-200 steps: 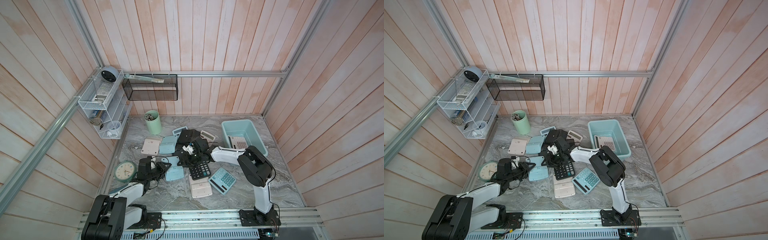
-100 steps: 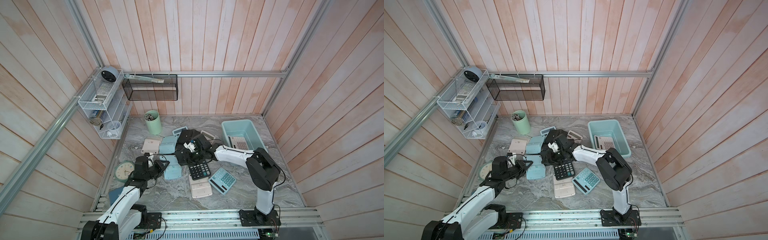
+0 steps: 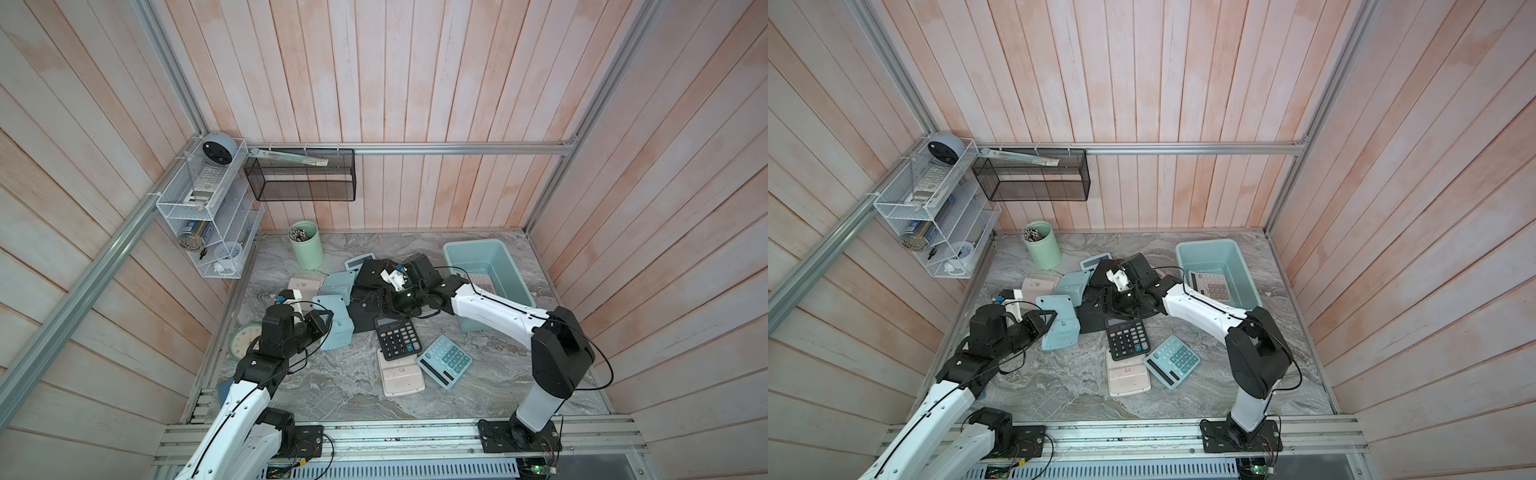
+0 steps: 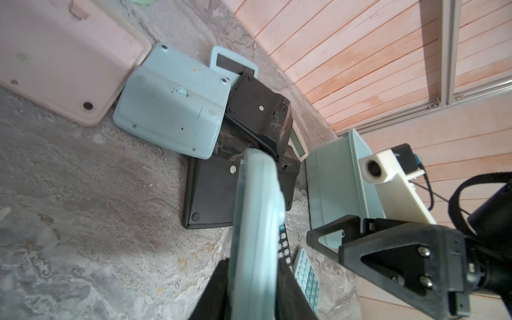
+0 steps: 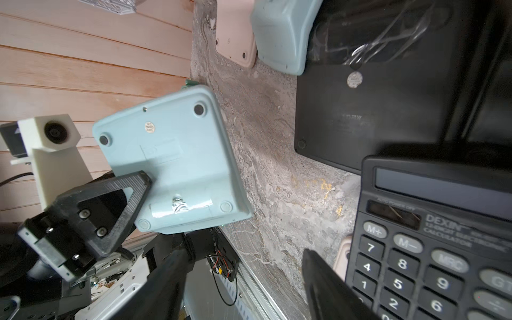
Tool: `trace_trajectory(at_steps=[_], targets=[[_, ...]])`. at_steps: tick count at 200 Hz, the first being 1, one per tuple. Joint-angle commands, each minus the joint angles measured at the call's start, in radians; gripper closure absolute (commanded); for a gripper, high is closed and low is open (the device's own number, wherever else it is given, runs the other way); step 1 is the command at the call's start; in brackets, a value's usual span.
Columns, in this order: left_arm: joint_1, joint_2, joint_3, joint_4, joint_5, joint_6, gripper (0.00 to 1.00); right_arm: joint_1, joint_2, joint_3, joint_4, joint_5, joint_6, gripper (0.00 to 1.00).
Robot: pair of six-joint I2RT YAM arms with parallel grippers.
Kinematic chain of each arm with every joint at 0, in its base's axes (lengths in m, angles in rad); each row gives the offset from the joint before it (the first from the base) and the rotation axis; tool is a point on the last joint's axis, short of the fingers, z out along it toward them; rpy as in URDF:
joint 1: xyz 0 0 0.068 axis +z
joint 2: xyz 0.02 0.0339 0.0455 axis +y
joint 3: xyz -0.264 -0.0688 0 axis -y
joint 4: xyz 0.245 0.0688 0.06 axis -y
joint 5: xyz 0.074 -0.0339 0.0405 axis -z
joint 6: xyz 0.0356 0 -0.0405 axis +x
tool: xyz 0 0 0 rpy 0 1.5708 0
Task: Put the calculator in the storage box
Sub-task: Pick up the calculator at the center of the board.
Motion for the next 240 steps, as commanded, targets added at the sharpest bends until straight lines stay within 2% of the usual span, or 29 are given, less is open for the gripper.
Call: trace_trajectory(at_steps=[1, 27, 42, 46, 49, 53, 78, 104, 130, 159, 171, 205, 240], targets=[[-0.074, -0.03, 0.066, -0.047, -0.189, 0.119, 1.0, -0.036, -0.06, 0.04, -0.045, -0.004, 0.017, 0.23], [-0.198, -0.022, 0.11, -0.045, -0.352, 0.193, 1.0, -0.08, -0.089, 0.082, -0.113, -0.004, 0.051, 0.19], [-0.257, 0.001, 0.117, -0.01, -0.398, 0.214, 1.0, -0.104, -0.101, 0.105, -0.149, 0.011, 0.102, 0.14], [-0.275, 0.009, 0.118, -0.001, -0.417, 0.22, 1.0, -0.109, -0.105, 0.11, -0.158, 0.021, 0.116, 0.12], [-0.29, 0.014, 0.12, 0.004, -0.436, 0.226, 1.0, -0.111, -0.11, 0.115, -0.167, 0.033, 0.126, 0.05], [-0.315, 0.025, 0.124, 0.01, -0.464, 0.236, 1.0, -0.113, -0.116, 0.119, -0.18, 0.053, 0.14, 0.02], [-0.492, 0.103, 0.179, 0.027, -0.681, 0.316, 1.0, -0.123, -0.155, 0.141, -0.251, 0.141, 0.177, 0.02], [-0.653, 0.19, 0.233, 0.058, -0.882, 0.423, 1.0, -0.143, -0.174, 0.147, -0.282, 0.141, 0.25, 0.02], [-0.795, 0.269, 0.249, 0.13, -1.03, 0.546, 1.0, -0.152, -0.185, 0.163, -0.313, 0.134, 0.28, 0.02], [-0.902, 0.352, 0.253, 0.212, -1.163, 0.685, 1.0, -0.163, -0.193, 0.165, -0.322, 0.115, 0.302, 0.03], [-0.928, 0.385, 0.259, 0.233, -1.193, 0.718, 1.0, -0.163, -0.195, 0.166, -0.323, 0.116, 0.3, 0.07], [-0.998, 0.477, 0.268, 0.295, -1.292, 0.812, 1.0, -0.163, -0.187, 0.155, -0.307, 0.094, 0.319, 0.09], [-1.047, 0.558, 0.272, 0.366, -1.379, 0.912, 1.0, -0.146, -0.171, 0.153, -0.315, 0.081, 0.31, 0.23]])
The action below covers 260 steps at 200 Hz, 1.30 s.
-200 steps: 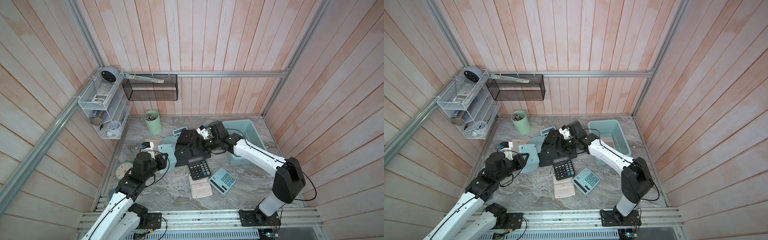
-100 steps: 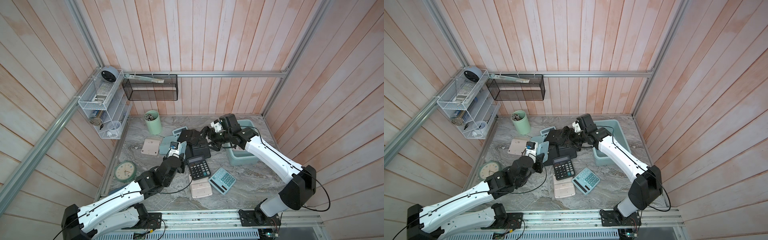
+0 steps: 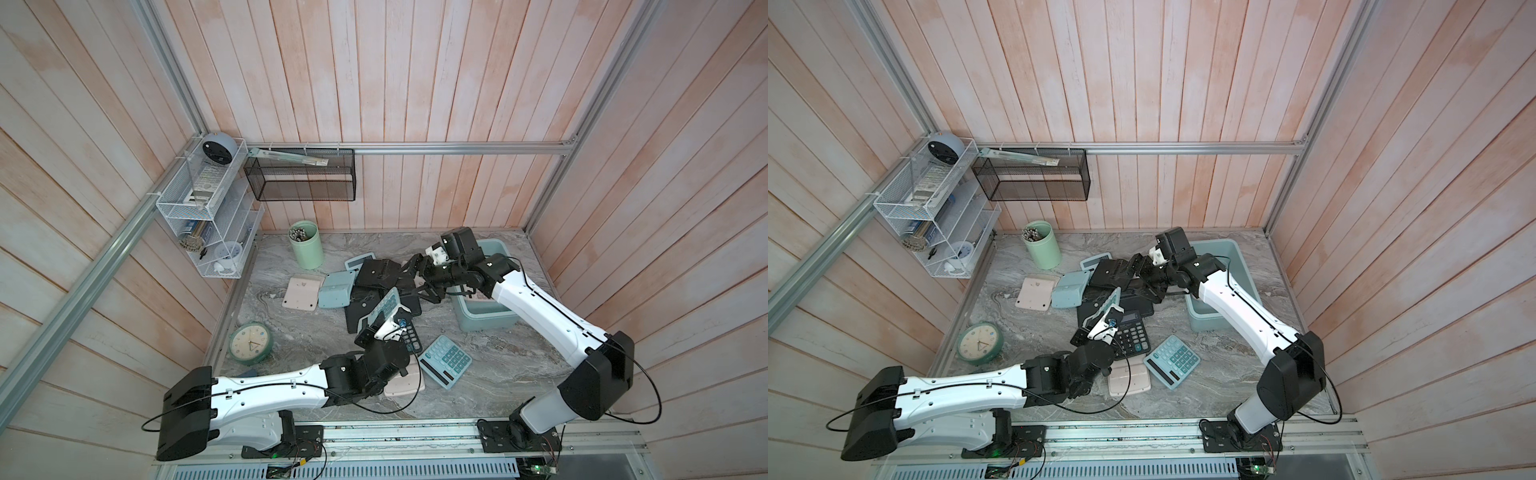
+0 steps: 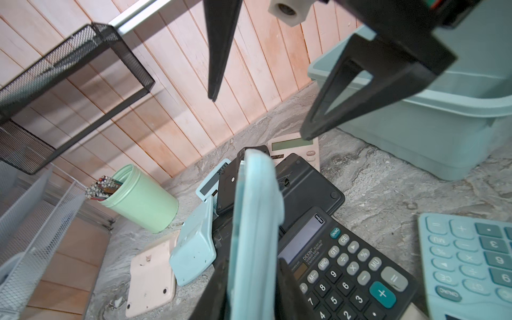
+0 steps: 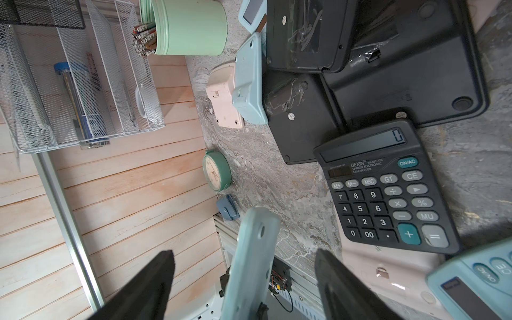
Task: Put the calculator in the storage box
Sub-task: Pick up the calculator at the center of the board.
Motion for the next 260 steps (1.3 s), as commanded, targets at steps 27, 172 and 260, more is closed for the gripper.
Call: trace_trajectory(at_steps=[27, 172, 260], targets=[[-0.04, 0.082, 0.043, 0.152, -0.158, 0.168, 1.0, 0.028, 0.013, 0.018, -0.03, -0.022, -0.02, 0.37], [-0.056, 0.144, 0.054, 0.25, -0.204, 0.243, 1.0, 0.077, 0.054, -0.018, 0.046, -0.073, -0.016, 0.72], [-0.039, -0.023, 0.11, -0.057, 0.058, -0.08, 0.06, -0.043, -0.024, -0.04, 0.008, -0.025, -0.069, 1.0]])
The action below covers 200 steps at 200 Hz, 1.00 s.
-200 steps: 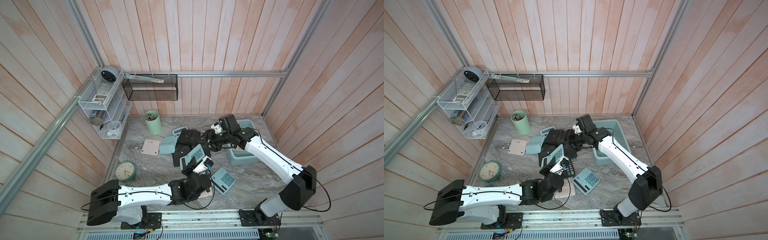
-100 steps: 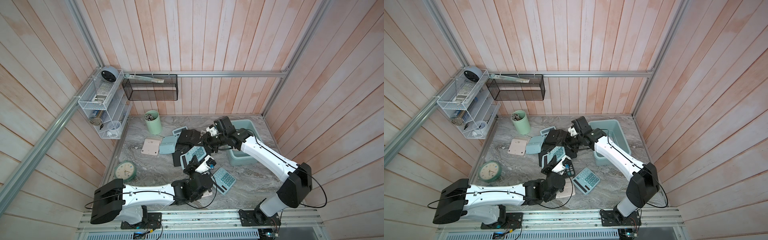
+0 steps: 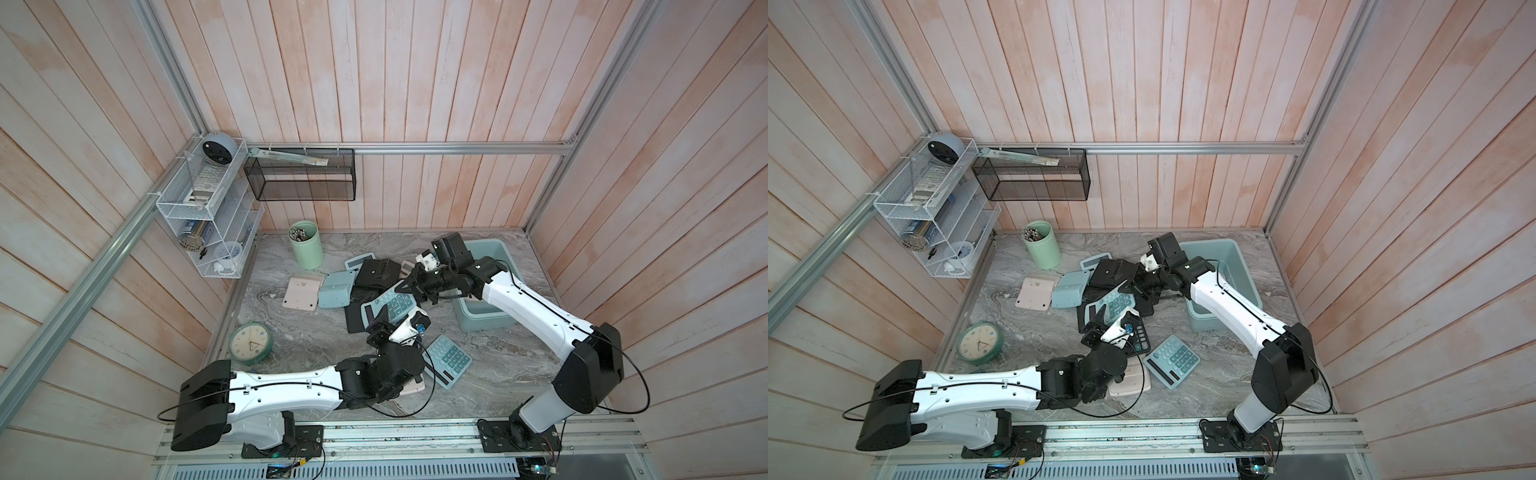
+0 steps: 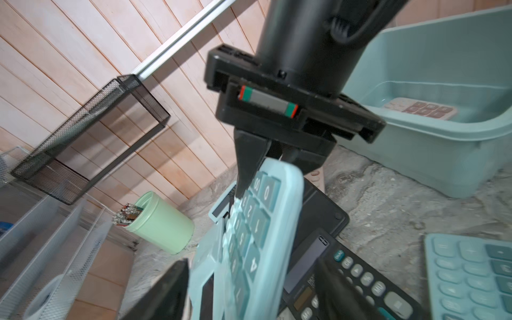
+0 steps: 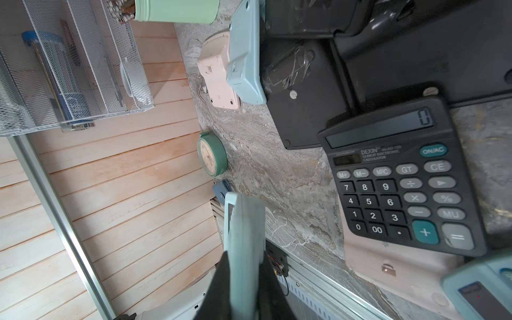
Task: Put the calculator in the storage box
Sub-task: Pick up the calculator at the center of the board.
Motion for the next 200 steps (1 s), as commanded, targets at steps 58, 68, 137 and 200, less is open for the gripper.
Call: trace_trajectory(at_steps=[58, 68, 137, 200], targets=[[0.162, -0.289, 0.02, -0.31, 0.451, -0.428, 0.0, -0.26, -0.261, -0.045, -0.11, 0.033, -0.251, 1.0], [0.197, -0.315, 0.008, -0.32, 0.496, -0.46, 0.0, -0.312, -0.304, -0.067, -0.103, 0.006, -0.294, 1.0], [0.333, -0.308, -0.018, -0.393, 0.604, -0.577, 0.0, -0.544, -0.458, -0.037, -0.324, 0.169, -0.589, 1.0], [0.449, -0.298, -0.053, -0.415, 0.656, -0.679, 0.0, -0.547, -0.414, -0.006, -0.408, 0.404, -0.718, 1.0]])
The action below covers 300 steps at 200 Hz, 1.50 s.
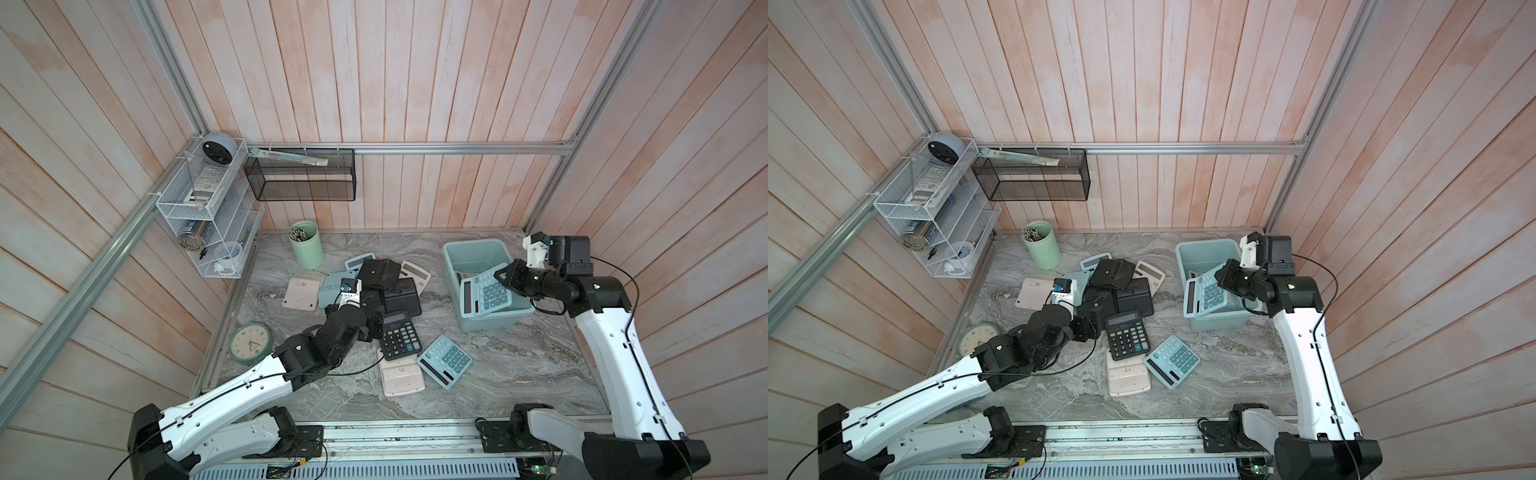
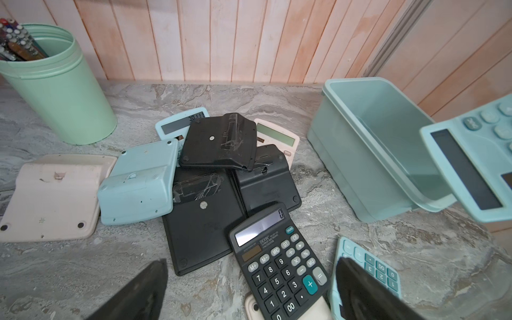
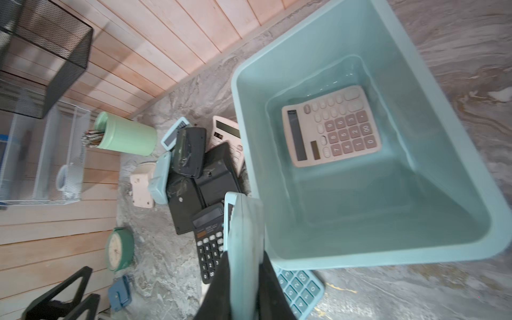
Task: Put the calculator in the storage box
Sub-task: Pick up the calculator at the center of the board, then place the calculator in the storage box.
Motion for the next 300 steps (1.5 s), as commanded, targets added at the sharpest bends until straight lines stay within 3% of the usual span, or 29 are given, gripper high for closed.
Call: trace_trajectory(at_steps=[1, 46, 68, 116, 174, 219, 300], targets=[[0.04, -0.006, -0.03, -0.027, 0.053, -0.063, 0.0, -0.005, 0.015, 0.046, -0.058, 0.13, -0.092, 1.0], [0.124, -0.062, -0.092, -0.023, 0.13, -0.098, 0.0, -0.005, 0.086, 0.062, -0.076, 0.206, -0.123, 1.0], [0.143, -0.089, -0.113, -0.047, 0.113, -0.104, 0.0, -0.004, 0.13, 0.062, -0.086, 0.21, -0.133, 1.0], [0.198, -0.083, -0.135, -0.039, 0.141, -0.101, 0.0, 0.036, 0.23, 0.049, -0.113, 0.139, -0.148, 1.0], [0.204, -0.039, -0.136, -0.008, 0.168, -0.109, 0.0, 0.073, 0.256, 0.059, -0.064, 0.188, -0.1, 1.0], [0.207, -0.024, -0.125, 0.002, 0.171, -0.106, 0.0, 0.026, 0.231, 0.144, -0.043, 0.197, -0.093, 1.0], [0.219, -0.019, -0.112, -0.022, 0.171, -0.11, 0.0, 0.008, 0.375, 0.109, -0.05, 0.092, -0.166, 1.0]])
